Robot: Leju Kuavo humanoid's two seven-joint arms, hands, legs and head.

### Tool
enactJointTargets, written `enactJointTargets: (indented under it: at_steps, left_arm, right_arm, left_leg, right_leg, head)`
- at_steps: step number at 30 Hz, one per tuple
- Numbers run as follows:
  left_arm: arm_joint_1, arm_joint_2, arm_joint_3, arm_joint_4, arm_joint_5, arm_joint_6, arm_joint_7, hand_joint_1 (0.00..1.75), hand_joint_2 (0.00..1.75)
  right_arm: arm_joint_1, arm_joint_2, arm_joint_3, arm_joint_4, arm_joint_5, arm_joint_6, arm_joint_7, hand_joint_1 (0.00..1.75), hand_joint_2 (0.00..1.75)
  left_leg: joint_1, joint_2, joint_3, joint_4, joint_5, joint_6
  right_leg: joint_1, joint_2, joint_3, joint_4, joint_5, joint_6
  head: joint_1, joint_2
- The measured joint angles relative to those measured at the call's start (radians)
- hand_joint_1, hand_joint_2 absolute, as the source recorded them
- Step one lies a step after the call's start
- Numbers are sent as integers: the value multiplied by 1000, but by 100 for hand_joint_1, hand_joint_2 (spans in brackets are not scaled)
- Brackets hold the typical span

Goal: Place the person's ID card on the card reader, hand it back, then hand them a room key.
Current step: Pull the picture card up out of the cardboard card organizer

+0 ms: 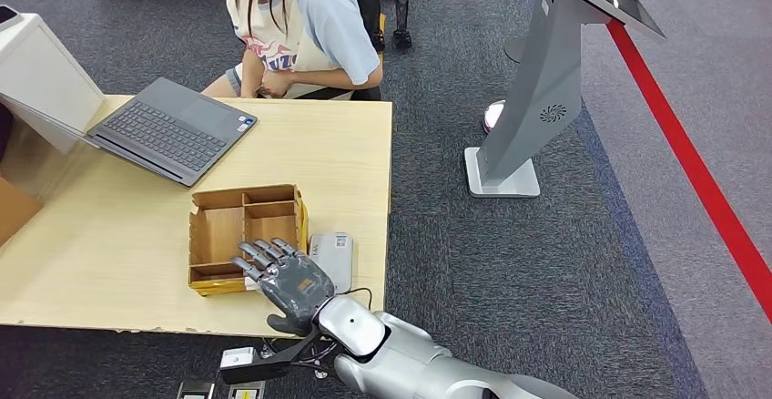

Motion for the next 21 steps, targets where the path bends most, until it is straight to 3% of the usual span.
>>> enactJointTargets:
  at_steps: [8, 19, 21]
  left_arm:
    - [0, 0, 0, 0, -2, 0, 3, 0, 0]
    - [0, 0, 0, 0, -7, -4, 12, 0, 0]
    - [0, 0, 0, 0, -9, -4, 15, 0, 0]
  right_arm:
    - [-16, 0, 1, 26, 13, 66, 46, 0, 175]
    - [-37, 0, 1, 76, 16, 69, 57, 0, 175]
    - [-39, 0, 1, 82, 16, 69, 57, 76, 175]
  left_leg:
    - [0, 0, 0, 0, 0, 0]
    - [0, 0, 0, 0, 0, 0]
    - [0, 0, 0, 0, 0, 0]
  right_leg:
    - [0, 0, 0, 0, 0, 0]
    - [0, 0, 0, 0, 0, 0]
    - [0, 0, 0, 0, 0, 0]
  head:
    - [0, 0]
    - [0, 0]
    - [0, 0]
